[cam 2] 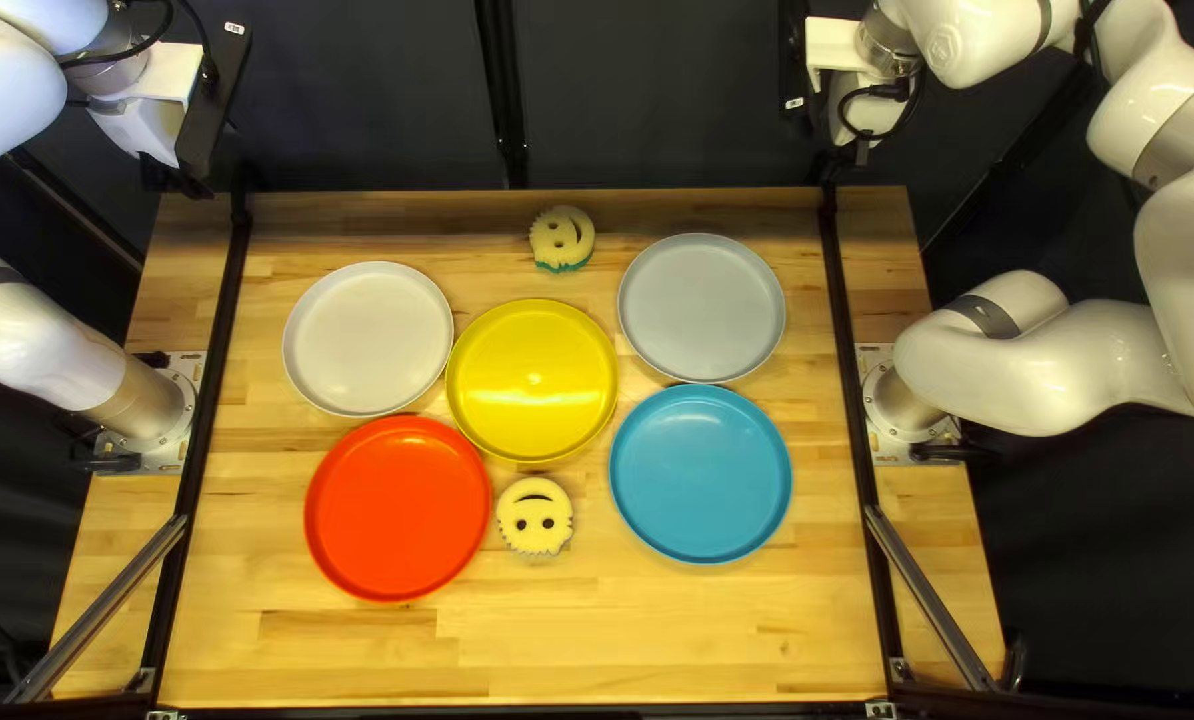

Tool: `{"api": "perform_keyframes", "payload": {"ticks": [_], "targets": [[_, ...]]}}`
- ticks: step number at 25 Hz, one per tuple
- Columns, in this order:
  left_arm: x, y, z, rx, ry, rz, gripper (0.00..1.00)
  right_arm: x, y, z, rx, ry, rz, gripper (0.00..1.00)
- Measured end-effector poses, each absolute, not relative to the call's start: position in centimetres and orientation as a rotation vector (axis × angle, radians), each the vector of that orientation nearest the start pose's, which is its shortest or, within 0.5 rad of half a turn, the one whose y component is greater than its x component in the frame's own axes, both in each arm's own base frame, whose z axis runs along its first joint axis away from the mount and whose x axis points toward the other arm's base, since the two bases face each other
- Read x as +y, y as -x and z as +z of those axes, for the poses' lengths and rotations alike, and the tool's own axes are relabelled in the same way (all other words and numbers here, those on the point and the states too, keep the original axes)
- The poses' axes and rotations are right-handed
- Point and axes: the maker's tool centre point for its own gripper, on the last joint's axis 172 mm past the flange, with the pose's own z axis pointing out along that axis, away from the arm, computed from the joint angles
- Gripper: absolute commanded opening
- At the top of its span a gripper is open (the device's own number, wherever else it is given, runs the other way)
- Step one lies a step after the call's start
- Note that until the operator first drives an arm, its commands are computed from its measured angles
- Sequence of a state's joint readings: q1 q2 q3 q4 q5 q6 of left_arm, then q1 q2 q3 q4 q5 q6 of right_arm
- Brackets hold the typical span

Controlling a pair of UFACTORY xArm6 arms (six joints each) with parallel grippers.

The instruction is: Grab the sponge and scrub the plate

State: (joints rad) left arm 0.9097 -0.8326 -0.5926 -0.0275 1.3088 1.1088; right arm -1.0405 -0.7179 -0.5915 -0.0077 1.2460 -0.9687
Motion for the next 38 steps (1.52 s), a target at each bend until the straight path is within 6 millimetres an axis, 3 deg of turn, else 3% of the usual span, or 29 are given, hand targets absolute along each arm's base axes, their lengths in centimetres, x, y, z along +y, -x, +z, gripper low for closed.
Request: {"api": "perform_keyframes", "payload": {"ticks": [13, 20, 27, 30, 35, 38], "targets": [[21.9, -17.9, 26.7, 0.295, 3.040, -0.130, 1.00, -25.7, -14.9, 23.9, 0.111, 3.197, -0.044, 1.00], [21.9, -17.9, 26.7, 0.295, 3.040, -0.130, 1.00, -25.9, -16.6, 23.5, 0.151, 3.183, -0.076, 1.00], [21.9, -17.9, 26.7, 0.295, 3.040, -0.130, 1.00, -25.8, -20.7, 23.2, 0.288, 3.115, -0.156, 1.00], [21.9, -17.9, 26.7, 0.295, 3.040, -0.130, 1.00, -25.4, -23.6, 22.4, 0.356, 3.085, -0.191, 1.00], [21.9, -17.9, 26.7, 0.295, 3.040, -0.130, 1.00, -23.6, -30.3, 20.3, 0.414, 3.050, -0.258, 1.00], [21.9, -17.9, 26.7, 0.295, 3.040, -0.130, 1.00, -22.9, -32.4, 19.6, 0.424, 3.042, -0.280, 1.00]]}}
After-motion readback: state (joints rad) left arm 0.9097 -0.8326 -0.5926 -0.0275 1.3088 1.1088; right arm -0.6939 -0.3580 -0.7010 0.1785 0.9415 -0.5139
